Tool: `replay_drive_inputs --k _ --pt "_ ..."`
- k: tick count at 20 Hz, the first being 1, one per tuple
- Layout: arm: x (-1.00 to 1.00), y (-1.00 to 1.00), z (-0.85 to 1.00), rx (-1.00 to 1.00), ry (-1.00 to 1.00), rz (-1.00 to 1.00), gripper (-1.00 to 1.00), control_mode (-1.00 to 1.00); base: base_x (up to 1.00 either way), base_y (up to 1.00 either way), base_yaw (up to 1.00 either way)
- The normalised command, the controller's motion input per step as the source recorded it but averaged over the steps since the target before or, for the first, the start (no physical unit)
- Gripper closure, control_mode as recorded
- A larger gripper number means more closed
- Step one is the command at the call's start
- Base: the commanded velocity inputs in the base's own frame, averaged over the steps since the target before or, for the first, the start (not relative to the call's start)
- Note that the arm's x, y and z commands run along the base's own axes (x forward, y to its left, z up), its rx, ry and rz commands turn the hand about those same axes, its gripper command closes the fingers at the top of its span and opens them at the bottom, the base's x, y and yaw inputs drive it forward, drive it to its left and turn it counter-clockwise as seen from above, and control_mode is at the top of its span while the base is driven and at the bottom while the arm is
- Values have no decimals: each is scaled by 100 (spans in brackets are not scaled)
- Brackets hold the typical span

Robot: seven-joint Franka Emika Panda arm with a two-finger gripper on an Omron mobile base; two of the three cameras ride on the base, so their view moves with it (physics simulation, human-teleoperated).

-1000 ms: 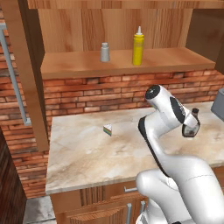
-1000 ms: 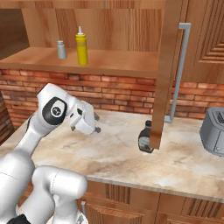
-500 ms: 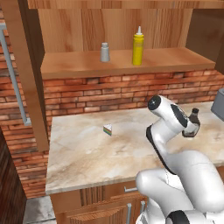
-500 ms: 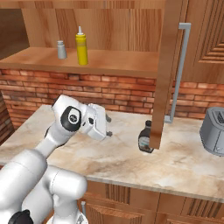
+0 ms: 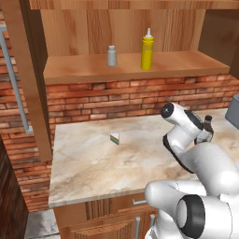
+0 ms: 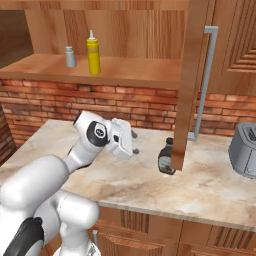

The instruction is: There are various items on the counter. Only move the condiments/shakers into the cabinet.

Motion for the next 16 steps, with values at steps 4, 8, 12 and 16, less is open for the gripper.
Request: replay_drive_inputs --k 4,8,12,16 --pt "6 -49 -2 1 7 -25 -100 -100 0 0 0" --pt "0 -27 -2 1 9 -31 -100 -100 0 0 0" --pt "0 -5 -4 0 10 -25 -100 -100 0 0 0" --pt "7 0 0 0 0 -2 -100 -100 0 0 0"
